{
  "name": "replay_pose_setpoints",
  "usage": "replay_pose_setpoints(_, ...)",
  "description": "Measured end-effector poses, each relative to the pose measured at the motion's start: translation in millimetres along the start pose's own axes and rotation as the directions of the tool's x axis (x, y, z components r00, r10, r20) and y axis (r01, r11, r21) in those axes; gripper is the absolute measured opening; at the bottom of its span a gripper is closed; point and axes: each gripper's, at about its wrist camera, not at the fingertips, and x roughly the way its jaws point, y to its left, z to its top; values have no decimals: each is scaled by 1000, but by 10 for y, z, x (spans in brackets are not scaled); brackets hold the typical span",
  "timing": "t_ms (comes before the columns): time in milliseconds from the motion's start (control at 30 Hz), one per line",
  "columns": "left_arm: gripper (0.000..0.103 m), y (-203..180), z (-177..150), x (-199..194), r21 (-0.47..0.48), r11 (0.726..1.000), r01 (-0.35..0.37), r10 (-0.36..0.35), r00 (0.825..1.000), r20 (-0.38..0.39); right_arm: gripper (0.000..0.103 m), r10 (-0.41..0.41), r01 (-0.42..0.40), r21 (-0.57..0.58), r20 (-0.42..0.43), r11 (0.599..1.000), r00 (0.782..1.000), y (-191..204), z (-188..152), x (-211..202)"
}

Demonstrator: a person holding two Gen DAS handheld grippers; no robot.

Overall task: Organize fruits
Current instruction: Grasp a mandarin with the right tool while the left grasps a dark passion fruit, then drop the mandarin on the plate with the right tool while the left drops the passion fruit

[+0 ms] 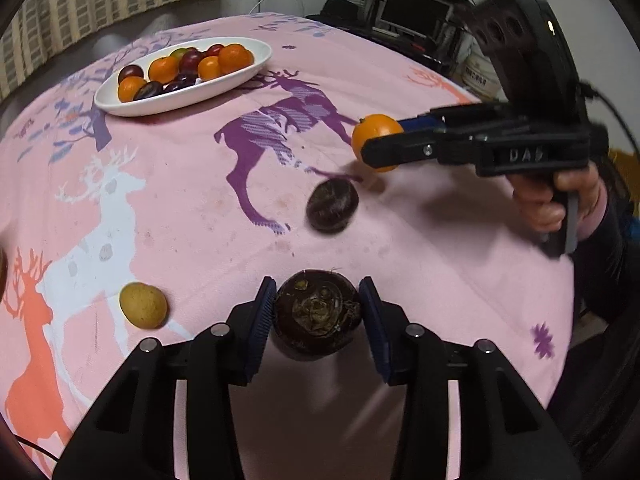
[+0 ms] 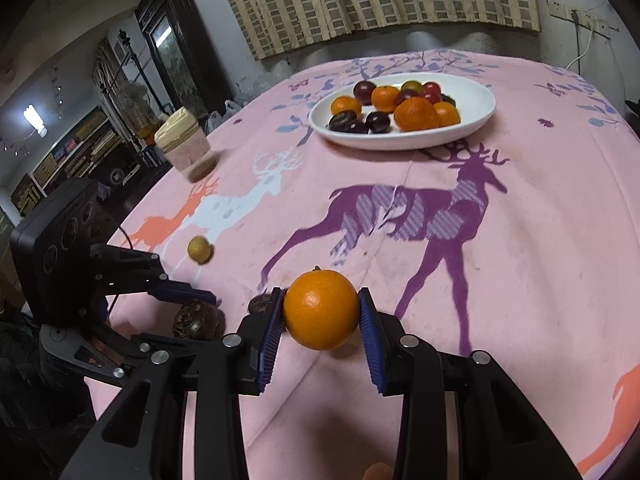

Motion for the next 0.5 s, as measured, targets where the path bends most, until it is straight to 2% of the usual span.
replay_pose_setpoints(133,42,118,481,-216,12,998,-67,66,996,65,37,42,-50,94,91,994,995,-203,249,-69)
replay_pose_setpoints(233,43,381,1005,-328,-60,991,-116,124,981,151,37,-44,18,129,200,991,979,-353,613,-69)
replay_pose_setpoints(333,43,681,1452,-257,-136,975,-173,198,959,201,37,-101,63,150,261,987,960,-527,983,75)
replay_pose_setpoints(400,43,919,1720,-94,-192,962,-192,230,953,197,37,-131,87,164,276,983,952,-639,1191,213)
replay_pose_setpoints(500,43,1230,1997,215,-249,943,-221,262,954,147,37,-184,146,149,289,978,939,-770,1481,474)
